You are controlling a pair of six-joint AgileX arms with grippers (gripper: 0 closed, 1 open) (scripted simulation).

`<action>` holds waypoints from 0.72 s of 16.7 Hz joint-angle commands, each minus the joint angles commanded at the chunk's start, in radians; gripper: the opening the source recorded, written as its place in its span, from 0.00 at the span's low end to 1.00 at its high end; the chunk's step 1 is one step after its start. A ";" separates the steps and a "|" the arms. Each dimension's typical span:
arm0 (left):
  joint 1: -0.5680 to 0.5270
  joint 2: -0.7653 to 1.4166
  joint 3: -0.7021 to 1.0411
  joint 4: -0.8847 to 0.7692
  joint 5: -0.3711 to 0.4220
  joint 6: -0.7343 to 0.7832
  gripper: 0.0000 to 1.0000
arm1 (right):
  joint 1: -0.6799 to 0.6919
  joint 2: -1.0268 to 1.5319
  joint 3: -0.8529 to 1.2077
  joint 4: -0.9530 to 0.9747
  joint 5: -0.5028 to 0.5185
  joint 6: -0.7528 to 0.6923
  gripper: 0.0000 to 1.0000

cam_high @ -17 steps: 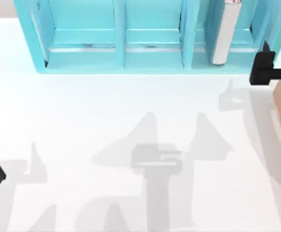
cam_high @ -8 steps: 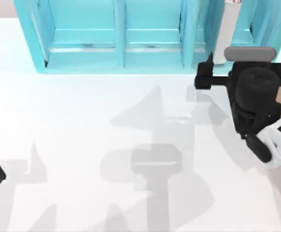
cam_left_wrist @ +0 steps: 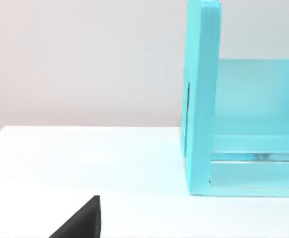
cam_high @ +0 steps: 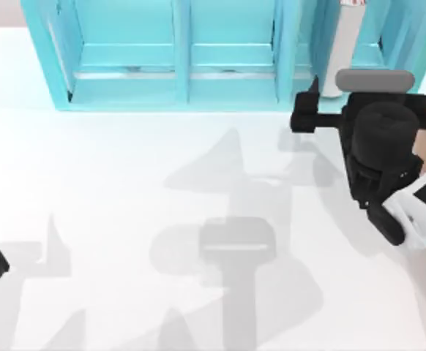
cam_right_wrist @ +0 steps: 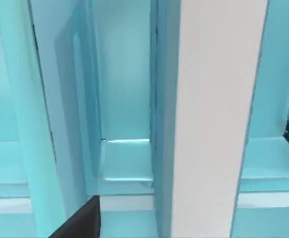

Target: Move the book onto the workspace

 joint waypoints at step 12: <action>0.000 0.000 0.000 0.000 0.000 0.000 1.00 | -0.100 0.237 0.435 -0.185 -0.099 -0.016 1.00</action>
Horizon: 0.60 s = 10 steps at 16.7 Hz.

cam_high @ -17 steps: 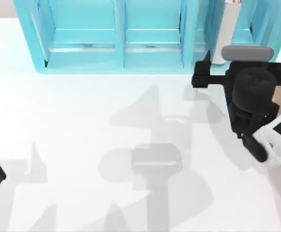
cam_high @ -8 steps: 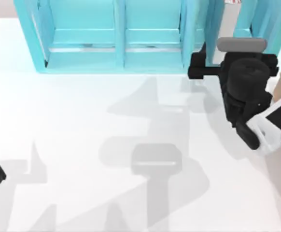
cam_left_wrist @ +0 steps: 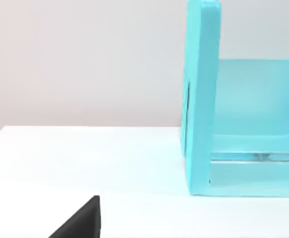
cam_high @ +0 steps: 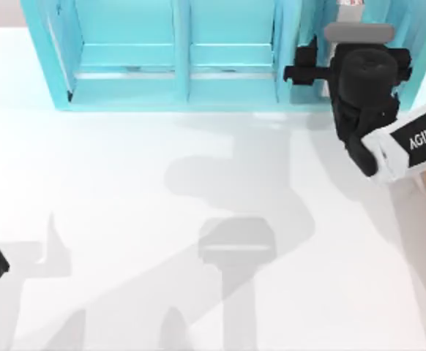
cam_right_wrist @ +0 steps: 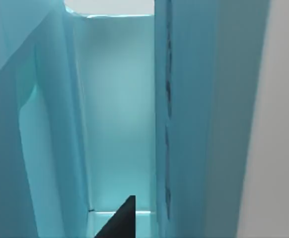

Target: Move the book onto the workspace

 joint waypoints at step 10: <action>0.000 0.000 0.000 0.000 0.000 0.000 1.00 | -0.002 0.003 0.005 -0.003 -0.002 0.000 0.55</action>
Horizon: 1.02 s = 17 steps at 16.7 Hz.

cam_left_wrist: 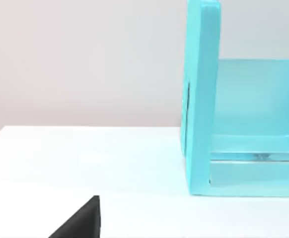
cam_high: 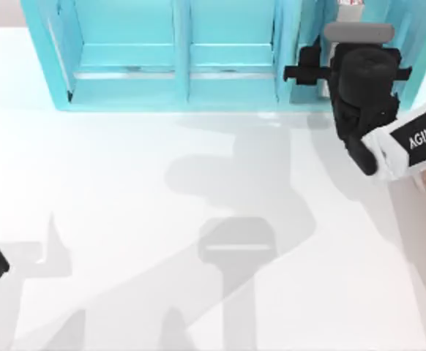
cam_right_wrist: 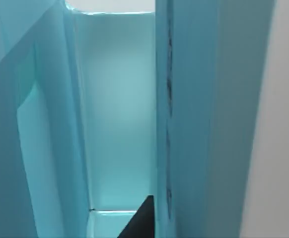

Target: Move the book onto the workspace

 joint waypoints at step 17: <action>0.000 0.000 0.000 0.000 0.000 0.000 1.00 | 0.001 -0.004 -0.002 -0.001 0.000 0.001 0.00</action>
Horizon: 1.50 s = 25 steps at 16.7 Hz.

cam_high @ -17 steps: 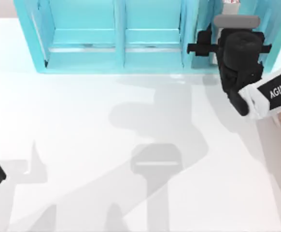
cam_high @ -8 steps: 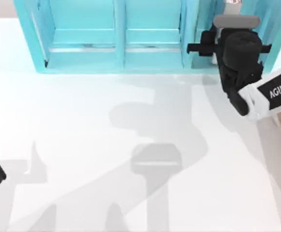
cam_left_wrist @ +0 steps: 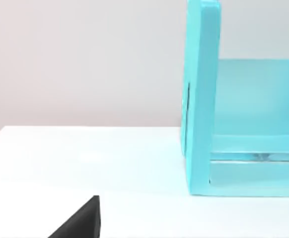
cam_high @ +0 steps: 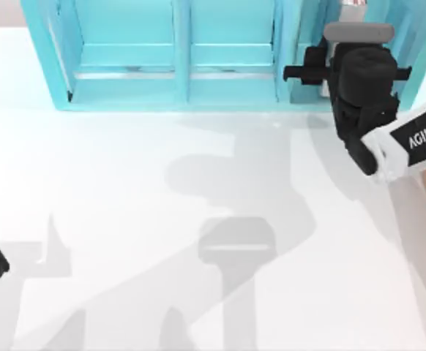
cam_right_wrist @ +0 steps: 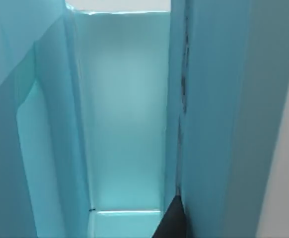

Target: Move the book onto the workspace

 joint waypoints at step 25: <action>0.000 0.000 0.000 0.000 0.000 0.000 1.00 | 0.262 -1.055 -0.448 -0.635 0.247 0.041 0.00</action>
